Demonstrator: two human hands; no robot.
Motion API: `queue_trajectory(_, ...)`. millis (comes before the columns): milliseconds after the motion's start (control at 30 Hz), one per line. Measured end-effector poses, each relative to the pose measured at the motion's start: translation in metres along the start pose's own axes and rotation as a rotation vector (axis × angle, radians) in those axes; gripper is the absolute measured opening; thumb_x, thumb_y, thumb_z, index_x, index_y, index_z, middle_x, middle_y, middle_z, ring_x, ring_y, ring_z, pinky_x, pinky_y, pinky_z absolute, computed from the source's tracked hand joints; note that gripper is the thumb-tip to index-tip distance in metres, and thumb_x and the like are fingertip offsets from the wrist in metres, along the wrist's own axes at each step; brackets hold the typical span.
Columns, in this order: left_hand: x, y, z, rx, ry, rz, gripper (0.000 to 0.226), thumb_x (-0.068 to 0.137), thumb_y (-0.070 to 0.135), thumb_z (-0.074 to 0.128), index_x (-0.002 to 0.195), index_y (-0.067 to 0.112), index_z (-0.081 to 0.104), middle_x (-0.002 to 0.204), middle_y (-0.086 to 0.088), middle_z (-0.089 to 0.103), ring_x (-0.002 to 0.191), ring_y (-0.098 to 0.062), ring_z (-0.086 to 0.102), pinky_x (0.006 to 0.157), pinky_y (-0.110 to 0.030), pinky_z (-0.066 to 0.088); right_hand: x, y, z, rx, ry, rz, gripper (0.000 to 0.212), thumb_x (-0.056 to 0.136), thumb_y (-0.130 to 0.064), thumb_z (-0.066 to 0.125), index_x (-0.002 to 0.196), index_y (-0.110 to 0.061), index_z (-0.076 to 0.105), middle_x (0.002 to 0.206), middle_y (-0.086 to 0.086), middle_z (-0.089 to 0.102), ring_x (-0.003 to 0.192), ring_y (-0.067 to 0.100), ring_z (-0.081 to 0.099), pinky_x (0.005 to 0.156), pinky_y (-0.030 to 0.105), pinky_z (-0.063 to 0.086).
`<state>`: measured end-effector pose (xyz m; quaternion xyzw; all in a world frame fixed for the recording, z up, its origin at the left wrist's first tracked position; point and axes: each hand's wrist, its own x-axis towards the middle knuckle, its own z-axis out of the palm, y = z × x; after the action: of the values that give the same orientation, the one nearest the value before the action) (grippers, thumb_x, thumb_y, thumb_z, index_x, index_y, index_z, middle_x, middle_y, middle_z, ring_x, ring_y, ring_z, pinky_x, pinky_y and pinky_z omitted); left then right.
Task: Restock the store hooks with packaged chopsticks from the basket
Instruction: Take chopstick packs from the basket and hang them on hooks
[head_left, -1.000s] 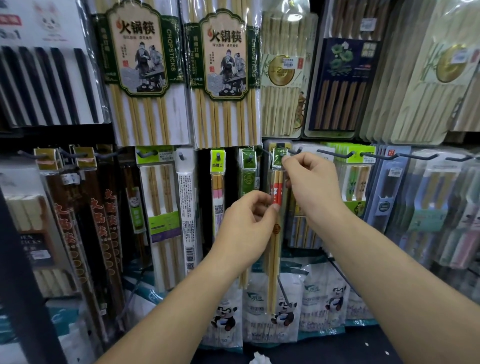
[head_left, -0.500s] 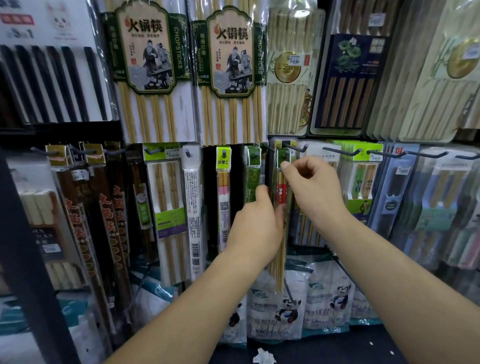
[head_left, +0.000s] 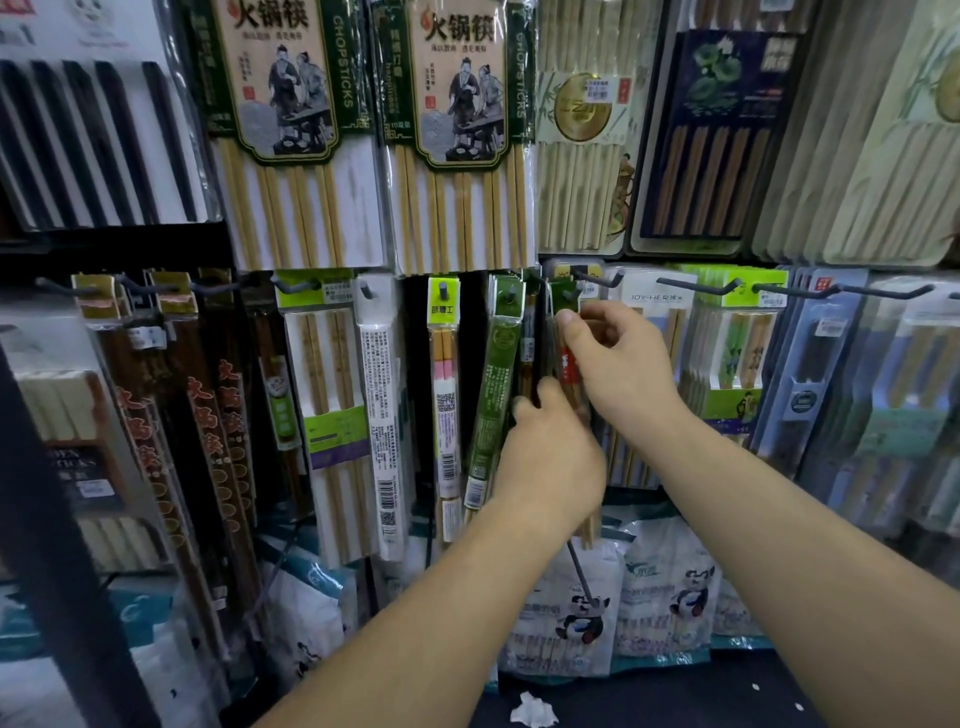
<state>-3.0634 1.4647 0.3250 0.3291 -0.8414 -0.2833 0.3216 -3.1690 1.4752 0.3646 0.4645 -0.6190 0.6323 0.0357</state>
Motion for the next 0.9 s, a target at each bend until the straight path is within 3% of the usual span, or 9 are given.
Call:
queue_trajectory(133,0.013,-0.005,0.005,-0.312,-0.008,-0.077,0.038,0.108,0.021,0.039,0.145,0.012,0.034,0.121,-0.018,0.064,0.107,-0.037,0.064,0.091,-0.05,0.054,0.006,0.006,0.005,0.064,-0.01,0.036,0.018,0.099,-0.036,0.063,0.113,-0.025,0.065,0.098,-0.013,0.065,0.089,-0.002,0.059,0.06,0.007,0.046)
queue_trajectory(233,0.021,-0.016,0.013,-0.405,0.013,-0.109,0.049,0.109,0.022,0.037,0.157,0.021,0.026,0.132,-0.01,0.064,0.111,-0.027,0.064,0.095,-0.04,0.053,0.007,0.008,0.009,0.106,-0.019,0.074,0.016,0.099,-0.039,0.062,0.109,-0.026,0.066,0.099,-0.008,0.068,0.091,0.003,0.063,0.061,0.009,0.046)
queue_trajectory(367,0.022,-0.029,0.018,-0.454,-0.022,-0.095,0.059,0.109,0.024,0.039,0.162,0.03,0.015,0.134,0.003,0.059,0.081,0.012,0.058,0.063,-0.007,0.044,-0.005,0.015,0.006,0.076,-0.041,0.067,0.007,0.099,-0.04,0.062,0.102,-0.035,0.065,0.096,-0.015,0.068,0.087,-0.01,0.063,0.066,0.005,0.046)
queue_trajectory(533,-0.015,-0.043,0.018,-0.475,-0.141,-0.069,0.059,0.109,0.028,0.041,0.162,0.035,0.016,0.152,0.005,0.051,0.125,-0.004,0.057,0.1,-0.025,0.05,-0.054,0.037,-0.005,0.047,-0.01,0.179,0.016,0.097,-0.039,0.065,0.109,-0.028,0.065,0.098,-0.016,0.068,0.086,-0.014,0.061,0.067,0.003,0.046)
queue_trajectory(633,-0.061,-0.072,0.024,-0.443,-0.217,-0.092,0.065,0.107,0.036,0.046,0.162,0.036,0.012,0.143,0.032,0.032,0.082,0.037,0.045,0.069,0.007,0.037,-0.104,0.058,-0.01,0.002,-0.026,0.251,0.007,0.098,-0.036,0.063,0.103,-0.031,0.064,0.098,-0.014,0.067,0.087,-0.006,0.062,0.069,0.011,0.047)
queue_trajectory(700,-0.095,-0.095,0.023,-0.456,-0.263,-0.127,0.058,0.105,0.038,0.051,0.158,0.039,0.028,0.15,0.027,0.034,0.086,0.033,0.05,0.078,0.002,0.044,-0.146,0.075,-0.009,-0.037,-0.096,0.33,0.001,0.099,-0.034,0.063,0.099,-0.034,0.062,0.095,-0.011,0.068,0.087,0.002,0.064,0.073,0.022,0.05)
queue_trajectory(767,-0.122,-0.122,0.019,-0.427,-0.247,-0.169,0.03,0.102,0.039,0.056,0.127,0.056,0.055,0.136,0.022,0.061,0.102,0.017,0.06,0.097,-0.021,0.054,-0.19,0.093,-0.001,-0.055,-0.182,0.406,0.005,0.098,-0.03,0.063,0.094,-0.031,0.063,0.089,-0.006,0.068,0.084,0.009,0.066,0.073,0.03,0.054)
queue_trajectory(833,-0.144,-0.159,0.012,-0.302,-0.192,-0.274,0.021,0.1,0.038,0.058,0.095,0.057,0.063,0.101,0.018,0.073,0.091,0.001,0.068,0.09,-0.036,0.059,-0.237,0.112,0.01,-0.116,-0.313,0.461,0.011,0.097,-0.025,0.065,0.086,-0.027,0.064,0.079,-0.006,0.067,0.074,0.006,0.064,0.07,0.029,0.053)
queue_trajectory(900,-0.166,-0.202,0.004,-0.19,-0.155,-0.394,0.019,0.102,0.03,0.058,0.091,0.044,0.064,0.089,0.008,0.071,0.08,-0.007,0.067,0.081,-0.036,0.059,-0.283,0.129,0.024,-0.192,-0.526,0.532,0.015,0.095,-0.02,0.067,0.081,-0.024,0.065,0.073,-0.006,0.065,0.068,0.005,0.06,0.068,0.026,0.049)
